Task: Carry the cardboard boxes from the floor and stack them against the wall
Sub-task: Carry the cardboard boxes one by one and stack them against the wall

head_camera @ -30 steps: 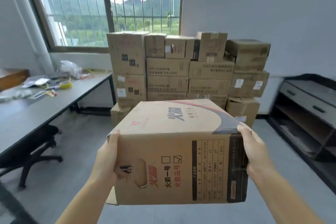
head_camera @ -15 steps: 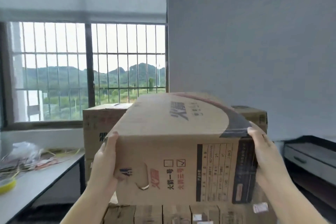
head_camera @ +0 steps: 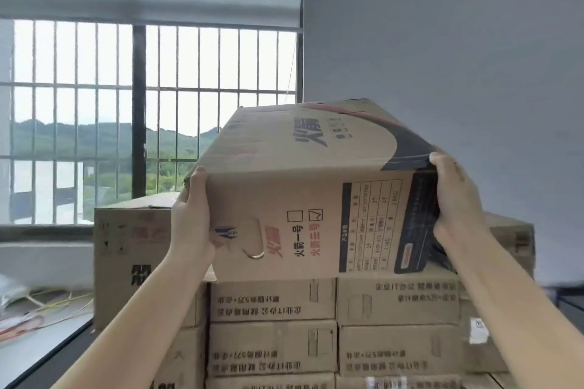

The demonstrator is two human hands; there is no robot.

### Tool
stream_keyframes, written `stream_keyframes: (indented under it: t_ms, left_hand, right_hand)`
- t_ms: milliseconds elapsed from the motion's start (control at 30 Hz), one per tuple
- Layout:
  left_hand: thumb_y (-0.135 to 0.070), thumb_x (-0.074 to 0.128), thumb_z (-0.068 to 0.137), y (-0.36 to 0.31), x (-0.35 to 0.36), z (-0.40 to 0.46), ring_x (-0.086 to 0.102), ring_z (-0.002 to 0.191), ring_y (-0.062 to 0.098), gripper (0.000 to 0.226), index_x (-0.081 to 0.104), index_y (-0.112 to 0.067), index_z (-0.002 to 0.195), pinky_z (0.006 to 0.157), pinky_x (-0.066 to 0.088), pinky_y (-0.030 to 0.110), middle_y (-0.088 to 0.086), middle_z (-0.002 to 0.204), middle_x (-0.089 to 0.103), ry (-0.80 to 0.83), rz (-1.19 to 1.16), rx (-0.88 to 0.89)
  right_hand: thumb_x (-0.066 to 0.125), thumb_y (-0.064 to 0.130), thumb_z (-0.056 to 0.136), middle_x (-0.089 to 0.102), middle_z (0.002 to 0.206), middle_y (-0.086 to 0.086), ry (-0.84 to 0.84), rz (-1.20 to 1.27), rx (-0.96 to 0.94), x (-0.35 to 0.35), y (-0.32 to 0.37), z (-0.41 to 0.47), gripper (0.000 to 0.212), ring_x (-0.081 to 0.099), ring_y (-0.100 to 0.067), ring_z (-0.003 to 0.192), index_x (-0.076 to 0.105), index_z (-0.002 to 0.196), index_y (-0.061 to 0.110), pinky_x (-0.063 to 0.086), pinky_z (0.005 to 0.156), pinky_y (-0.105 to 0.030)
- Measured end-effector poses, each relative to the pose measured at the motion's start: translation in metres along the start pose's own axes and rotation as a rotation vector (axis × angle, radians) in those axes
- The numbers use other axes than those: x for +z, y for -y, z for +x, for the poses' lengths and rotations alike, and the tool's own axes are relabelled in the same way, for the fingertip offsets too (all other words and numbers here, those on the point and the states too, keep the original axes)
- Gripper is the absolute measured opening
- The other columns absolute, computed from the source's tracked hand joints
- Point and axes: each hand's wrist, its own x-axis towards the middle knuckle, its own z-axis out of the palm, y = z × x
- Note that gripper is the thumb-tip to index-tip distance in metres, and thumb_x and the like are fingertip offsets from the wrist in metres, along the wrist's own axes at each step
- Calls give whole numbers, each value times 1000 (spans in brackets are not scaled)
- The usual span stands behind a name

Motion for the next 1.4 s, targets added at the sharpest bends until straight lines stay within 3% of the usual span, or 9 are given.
stream_keyframes:
  t_ms: [200,367,533,633,833,1033,1167,1300,1400]
  left_hand:
    - [-53,58,84,72,53,111,63,74,12,35,66,-25,102,45,49,20,-3,92,67,-31,-7,36]
    - [-51,57,84,129,77,199,61,79,18,27,65,-28,93,59,48,30,0,92,64,-14,23,55]
    - [-58,59,79,183,100,285,61,87,22,36,65,-26,95,70,50,39,4,96,62,71,39,35]
    - [-58,57,83,211,118,337,63,93,25,36,65,-26,97,76,52,42,7,104,64,131,22,13]
    - [-54,45,93,267,152,413,69,59,9,33,63,-27,101,43,52,26,0,87,70,283,1,-81]
    - [-47,42,97,316,141,459,66,59,12,36,56,-20,116,45,50,27,2,91,66,342,97,-126]
    - [-40,45,98,336,131,479,68,83,3,31,53,-29,126,68,55,30,-9,102,69,354,119,-66]
    - [-32,49,97,350,135,484,67,74,-2,18,58,-36,112,58,53,18,-15,89,71,297,116,43]
    - [-38,53,94,353,137,488,67,79,1,35,52,-32,129,62,53,23,-13,98,70,238,98,83]
  right_hand:
    - [57,43,81,71,81,9,56,23,-31,46,-69,128,19,65,-12,82,70,93,37,48,65,-31]
    - [55,43,83,69,78,8,80,30,-20,82,-138,205,19,63,-13,79,71,90,35,47,64,-30]
    - [57,41,81,68,76,8,13,28,-18,110,-197,271,16,63,-14,79,71,75,37,48,68,-31]
    - [55,42,80,67,75,7,-14,-7,-34,126,-221,317,18,62,-16,78,70,84,34,47,67,-32]
    - [51,44,81,64,67,3,-72,-108,14,139,-273,387,23,61,-18,73,65,81,25,44,61,-31]
    - [48,48,84,62,59,7,-41,-242,-28,164,-296,429,29,62,-17,67,61,75,23,46,62,-32]
    - [46,40,89,60,79,-1,34,-339,-156,180,-305,450,26,60,-21,79,56,77,20,45,68,-35]
    - [45,32,97,67,95,-6,112,-339,-176,174,-316,452,21,66,-23,88,62,95,20,55,75,-41]
    - [44,25,100,68,98,-5,147,-287,-180,167,-320,451,18,67,-21,88,62,100,21,57,73,-38]
